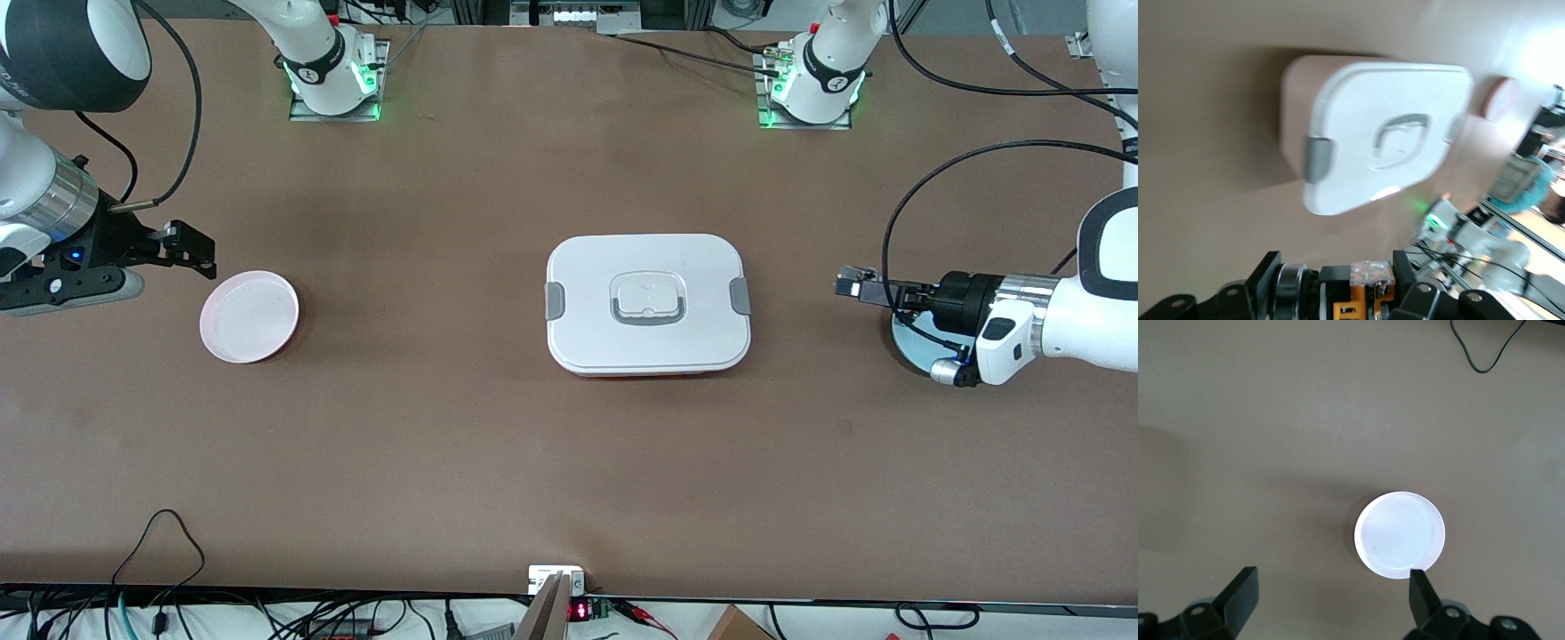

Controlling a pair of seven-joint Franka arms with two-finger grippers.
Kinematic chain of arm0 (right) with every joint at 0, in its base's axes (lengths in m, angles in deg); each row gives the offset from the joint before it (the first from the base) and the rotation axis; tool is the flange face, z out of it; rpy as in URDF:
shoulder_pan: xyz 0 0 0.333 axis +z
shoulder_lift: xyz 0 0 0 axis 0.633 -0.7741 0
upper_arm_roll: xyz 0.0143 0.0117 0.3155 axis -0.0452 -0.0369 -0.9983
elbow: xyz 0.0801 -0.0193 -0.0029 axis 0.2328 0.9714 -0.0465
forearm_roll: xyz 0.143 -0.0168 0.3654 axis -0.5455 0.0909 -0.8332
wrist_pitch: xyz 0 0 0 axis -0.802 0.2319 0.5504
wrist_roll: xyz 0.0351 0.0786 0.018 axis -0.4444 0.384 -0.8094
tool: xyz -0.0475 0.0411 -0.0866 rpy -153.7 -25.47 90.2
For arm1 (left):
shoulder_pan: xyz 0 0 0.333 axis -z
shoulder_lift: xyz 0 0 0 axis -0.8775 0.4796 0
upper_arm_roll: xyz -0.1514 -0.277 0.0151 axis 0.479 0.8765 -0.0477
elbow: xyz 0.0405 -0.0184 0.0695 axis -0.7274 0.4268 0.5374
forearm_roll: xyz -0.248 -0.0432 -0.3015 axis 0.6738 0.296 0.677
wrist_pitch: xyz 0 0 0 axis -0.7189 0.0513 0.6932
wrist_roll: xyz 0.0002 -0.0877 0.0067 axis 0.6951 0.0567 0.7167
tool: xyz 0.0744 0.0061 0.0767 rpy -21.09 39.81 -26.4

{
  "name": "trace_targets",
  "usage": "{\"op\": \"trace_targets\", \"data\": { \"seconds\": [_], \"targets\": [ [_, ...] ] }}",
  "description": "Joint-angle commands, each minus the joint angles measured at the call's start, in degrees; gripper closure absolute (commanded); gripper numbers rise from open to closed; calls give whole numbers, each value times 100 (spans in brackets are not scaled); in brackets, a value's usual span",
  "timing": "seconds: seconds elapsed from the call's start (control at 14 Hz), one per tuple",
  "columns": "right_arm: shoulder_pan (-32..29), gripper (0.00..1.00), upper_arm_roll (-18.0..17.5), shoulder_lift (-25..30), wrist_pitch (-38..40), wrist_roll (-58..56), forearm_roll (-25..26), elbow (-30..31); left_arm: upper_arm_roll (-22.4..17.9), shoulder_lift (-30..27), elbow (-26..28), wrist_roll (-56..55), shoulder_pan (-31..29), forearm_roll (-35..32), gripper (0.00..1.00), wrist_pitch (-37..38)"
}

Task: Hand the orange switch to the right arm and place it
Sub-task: 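Lift the orange switch with the left gripper and carry it over the box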

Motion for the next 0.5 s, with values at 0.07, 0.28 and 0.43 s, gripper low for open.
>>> {"op": "trace_targets", "data": {
  "seconds": [0.07, 0.28, 0.43],
  "targets": [
    [8, 0, 7, 13, 35, 86, -14, -72, 401, -8, -83, 283, -73, 692, 100, 106],
    [8, 0, 7, 13, 35, 86, -14, -72, 595, -8, -188, 1501, -47, 1134, 100, -17],
    [8, 0, 7, 13, 44, 95, -14, -80, 875, -61, -162, 2311, -56, 1204, 100, -507]
  ]
}}
